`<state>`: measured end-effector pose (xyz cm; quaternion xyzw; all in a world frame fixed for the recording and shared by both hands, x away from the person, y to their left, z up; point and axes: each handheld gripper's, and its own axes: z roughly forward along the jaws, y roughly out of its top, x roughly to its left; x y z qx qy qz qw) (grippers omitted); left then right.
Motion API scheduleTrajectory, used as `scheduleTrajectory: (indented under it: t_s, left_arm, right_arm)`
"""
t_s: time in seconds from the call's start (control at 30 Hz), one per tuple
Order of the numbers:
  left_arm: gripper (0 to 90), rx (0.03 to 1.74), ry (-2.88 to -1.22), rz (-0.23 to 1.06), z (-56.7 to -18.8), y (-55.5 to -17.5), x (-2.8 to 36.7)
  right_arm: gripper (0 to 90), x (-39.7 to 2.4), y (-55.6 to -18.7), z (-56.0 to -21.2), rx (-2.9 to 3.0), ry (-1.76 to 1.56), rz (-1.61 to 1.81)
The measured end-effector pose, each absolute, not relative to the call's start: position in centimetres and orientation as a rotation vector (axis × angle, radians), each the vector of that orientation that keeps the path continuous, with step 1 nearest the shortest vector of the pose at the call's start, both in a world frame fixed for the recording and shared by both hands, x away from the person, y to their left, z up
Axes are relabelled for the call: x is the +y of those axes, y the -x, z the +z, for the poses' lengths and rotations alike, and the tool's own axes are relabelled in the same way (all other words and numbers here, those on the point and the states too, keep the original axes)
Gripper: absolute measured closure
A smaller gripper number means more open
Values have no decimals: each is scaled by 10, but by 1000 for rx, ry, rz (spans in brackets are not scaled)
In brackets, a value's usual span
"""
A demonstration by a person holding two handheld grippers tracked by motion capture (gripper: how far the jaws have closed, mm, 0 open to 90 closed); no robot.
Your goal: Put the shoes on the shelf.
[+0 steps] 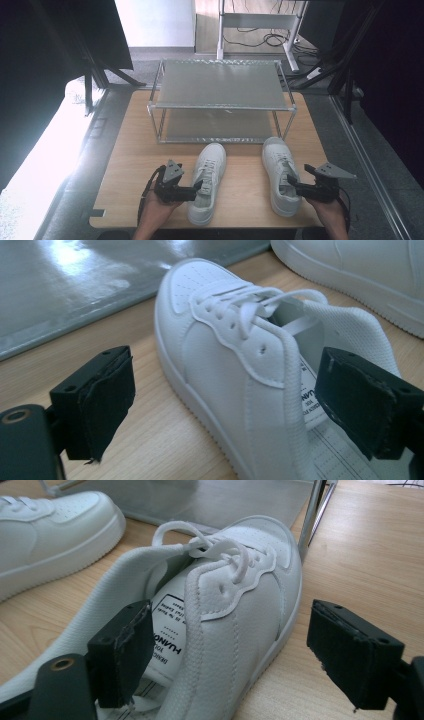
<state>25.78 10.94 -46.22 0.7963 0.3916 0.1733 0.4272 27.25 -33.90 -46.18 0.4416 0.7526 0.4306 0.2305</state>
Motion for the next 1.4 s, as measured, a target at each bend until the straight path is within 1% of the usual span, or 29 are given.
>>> scheduleTrajectory:
  t_s: [0.1,0.2,0.27,0.3,0.33,0.43,0.53,0.57,0.6,0.67,0.7,0.73,0.8,0.83,0.9,1.0,1.03,1.1,1.17,1.4]
  left_arm:
    - [134,991,-2004,432,-467,-261,104]
    - [139,1008,-2018,424,-473,-265,101]
    - [142,1017,-2006,399,-475,-267,102]
    - [151,1032,-1999,407,-475,-268,102]
    - [163,1039,-2002,415,-476,-269,103]
    - [204,1033,-2002,378,-477,-271,102]
    - [233,1053,-2000,399,-477,-273,102]
    - [260,1061,-1997,398,-478,-274,102]
    - [262,1068,-1987,386,-479,-275,103]
    - [288,1073,-1974,362,-480,-277,104]
    - [288,1070,-1973,354,-480,-277,104]
    - [312,1065,-1970,344,-480,-277,104]
    - [396,1053,-1974,339,-479,-275,102]
    - [447,1043,-1978,338,-478,-274,101]
    - [562,1024,-1982,337,-477,-271,99]
    - [678,1042,-1989,387,-476,-268,97]
    - [716,1045,-1992,406,-475,-267,98]
    - [804,1050,-1989,432,-475,-267,101]
    - [827,1062,-1957,384,-476,-269,108]
    - [837,1126,-1817,240,-482,-274,125]
  right_arm:
    - [231,-337,-276,-464,2073,-1222,1163]
    - [269,-335,-279,-465,2070,-1229,1147]
    - [309,-333,-282,-466,2078,-1235,1138]
    - [320,-332,-283,-466,2081,-1238,1132]
    - [351,-332,-285,-466,2085,-1243,1125]
    - [414,-331,-289,-467,2092,-1264,1113]
    - [471,-331,-291,-468,2101,-1286,1102]
    - [488,-331,-292,-467,2105,-1302,1110]
    - [512,-331,-293,-467,2107,-1315,1116]
    - [540,-329,-293,-466,2109,-1335,1100]
    - [540,-329,-293,-466,2109,-1335,1100]
    - [549,-328,-294,-466,2108,-1342,1091]
    - [576,-326,-294,-465,2105,-1350,1070]
    - [600,-325,-294,-464,2102,-1355,1057]
    - [679,-323,-293,-463,2088,-1356,1011]
    - [779,-324,-291,-462,2063,-1359,984]
    - [801,-326,-291,-462,2054,-1366,992]
    - [818,-333,-292,-463,2045,-1403,1051]
    - [829,-340,-292,-464,2039,-1458,1120]
    - [836,-355,-293,-467,1995,-1598,1274]
